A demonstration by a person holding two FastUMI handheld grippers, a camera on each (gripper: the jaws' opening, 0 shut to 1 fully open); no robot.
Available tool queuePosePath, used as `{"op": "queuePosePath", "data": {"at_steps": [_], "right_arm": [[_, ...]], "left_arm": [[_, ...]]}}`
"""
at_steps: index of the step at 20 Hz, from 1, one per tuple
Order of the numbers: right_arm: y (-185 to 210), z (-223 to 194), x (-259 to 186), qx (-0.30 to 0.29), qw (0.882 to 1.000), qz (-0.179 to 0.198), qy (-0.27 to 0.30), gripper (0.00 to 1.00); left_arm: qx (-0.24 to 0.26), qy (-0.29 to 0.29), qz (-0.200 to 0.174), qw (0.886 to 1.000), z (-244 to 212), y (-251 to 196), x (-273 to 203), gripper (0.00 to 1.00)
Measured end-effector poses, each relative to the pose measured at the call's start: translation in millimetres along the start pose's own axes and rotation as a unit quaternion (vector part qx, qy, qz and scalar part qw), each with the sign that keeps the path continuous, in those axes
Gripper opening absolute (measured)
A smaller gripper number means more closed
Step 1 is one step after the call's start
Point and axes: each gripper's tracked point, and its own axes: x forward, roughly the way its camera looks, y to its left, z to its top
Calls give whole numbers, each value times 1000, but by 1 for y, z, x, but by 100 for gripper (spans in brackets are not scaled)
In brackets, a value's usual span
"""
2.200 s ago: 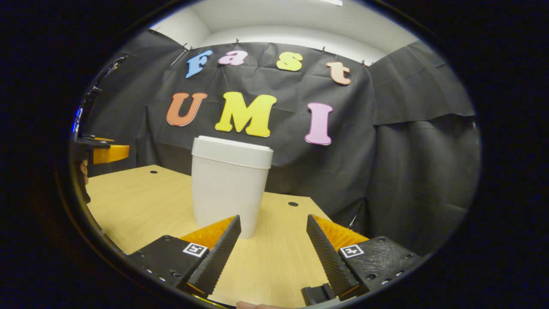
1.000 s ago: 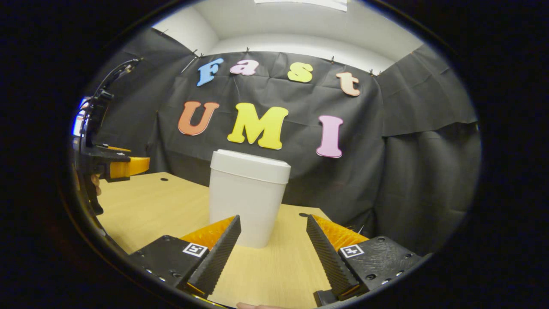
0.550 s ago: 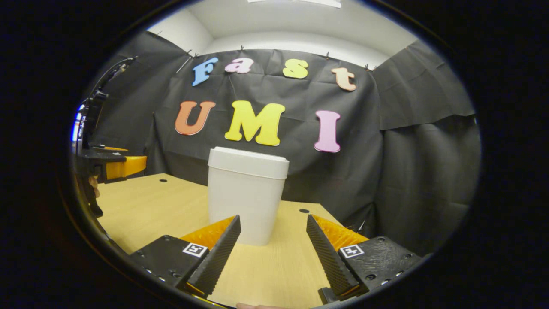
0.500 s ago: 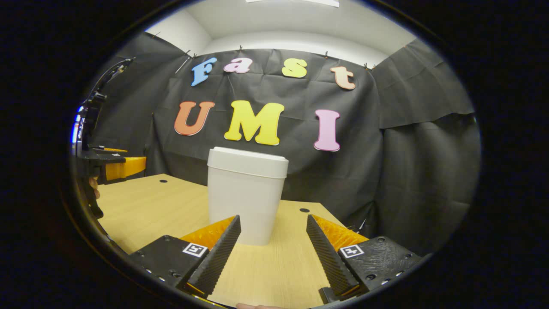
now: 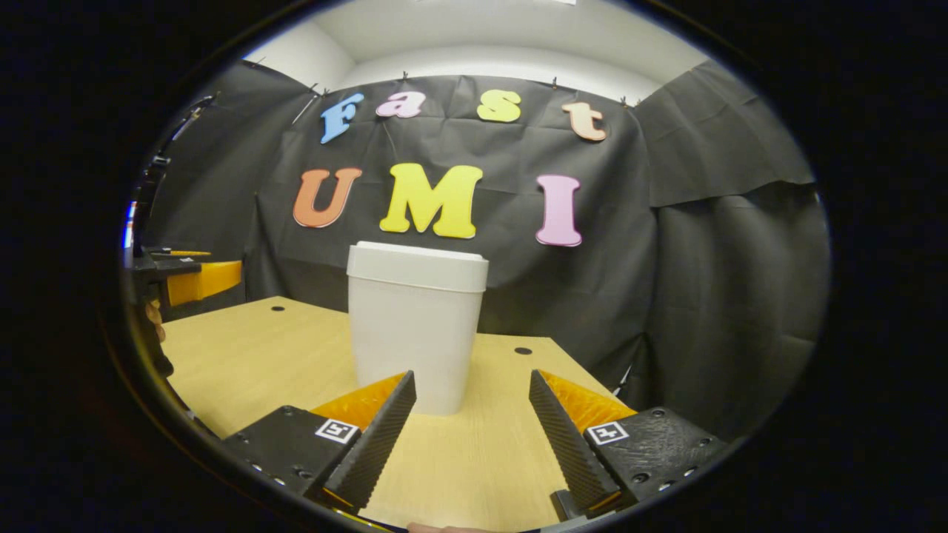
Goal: Press the lid of the desktop garbage bin to open it, pick up the crumpled paper on the desktop and throw it into the bin, then pick up the pop can on the desktop and drop it into the bin, and finally close the garbage bin lid.
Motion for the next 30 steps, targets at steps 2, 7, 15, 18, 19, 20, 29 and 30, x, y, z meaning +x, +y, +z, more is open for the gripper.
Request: {"op": "queuePosePath", "data": {"at_steps": [2,7,15,18,19,20,29,30], "right_arm": [[-1,2,0,0,1000,-1,-2,94],[3,-1,0,-5,1000,2,0,96],[8,-6,-1,-13,1000,5,3,96],[6,-6,0,-16,1000,4,2,94],[6,-5,-1,-17,1000,3,1,96],[5,-5,-1,-18,1000,2,1,96],[13,-6,-4,-23,1000,9,-2,94],[12,-5,-5,-24,1000,8,-4,96]], "left_arm": [[-1,1,0,1000,0,0,0,97],[-2,5,1,1000,-3,1,2,97],[-2,7,0,1000,-5,0,2,97],[-1,7,-1,1000,-5,-2,3,97],[0,7,0,1000,-5,-1,2,97],[0,8,0,1000,-5,-1,2,97],[1,5,0,1000,-4,-1,2,97],[1,4,0,1000,-3,-1,2,97]]}}
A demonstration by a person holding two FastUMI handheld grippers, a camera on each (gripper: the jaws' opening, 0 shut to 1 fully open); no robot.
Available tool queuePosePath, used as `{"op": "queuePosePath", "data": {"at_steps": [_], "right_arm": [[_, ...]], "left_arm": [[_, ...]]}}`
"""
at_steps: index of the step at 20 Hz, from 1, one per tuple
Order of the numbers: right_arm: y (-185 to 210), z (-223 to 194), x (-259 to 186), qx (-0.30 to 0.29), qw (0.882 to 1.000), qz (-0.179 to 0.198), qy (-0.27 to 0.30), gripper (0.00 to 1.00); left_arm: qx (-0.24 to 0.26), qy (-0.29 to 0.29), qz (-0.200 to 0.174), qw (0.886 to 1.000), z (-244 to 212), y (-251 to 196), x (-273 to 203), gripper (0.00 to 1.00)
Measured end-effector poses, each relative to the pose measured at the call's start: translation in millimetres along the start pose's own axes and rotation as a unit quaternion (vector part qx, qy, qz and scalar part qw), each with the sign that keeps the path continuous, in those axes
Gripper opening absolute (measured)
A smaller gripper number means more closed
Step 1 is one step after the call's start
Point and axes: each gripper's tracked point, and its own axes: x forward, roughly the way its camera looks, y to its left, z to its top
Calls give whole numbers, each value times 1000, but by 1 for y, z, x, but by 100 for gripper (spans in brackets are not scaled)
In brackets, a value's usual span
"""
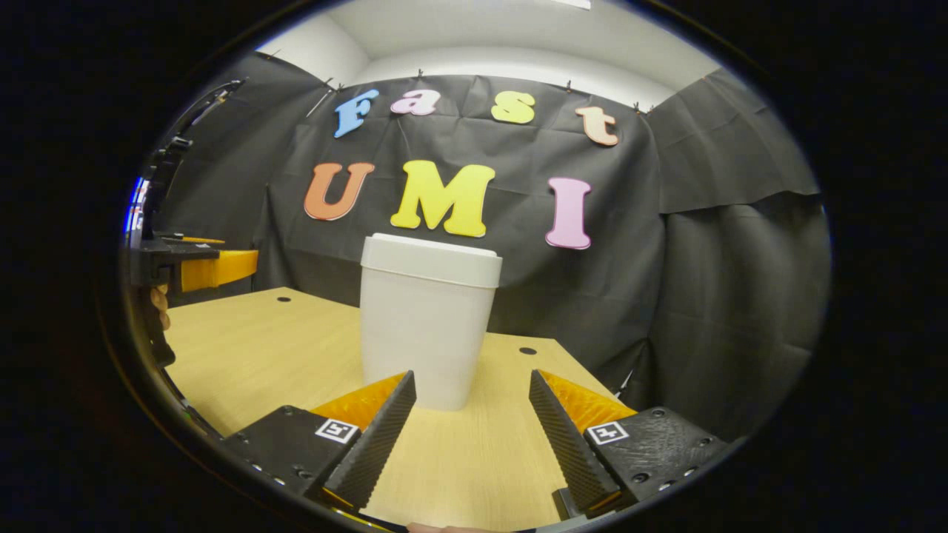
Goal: Press the lid of the desktop garbage bin to open it, pick up the crumpled paper on the desktop and throw it into the bin, then pick up the pop can on the desktop and drop it into the bin, and finally close the garbage bin lid.
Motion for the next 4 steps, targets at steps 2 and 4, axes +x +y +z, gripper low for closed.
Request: {"op": "queuePosePath", "data": {"at_steps": [2,4], "right_arm": [[-1,1,-1,-2,1000,-2,-3,96],[-1,-1,-1,-4,1000,-3,-2,96]], "left_arm": [[0,-1,-2,1000,0,-2,0,97],[1,-2,-3,1000,0,-2,-1,97]]}}
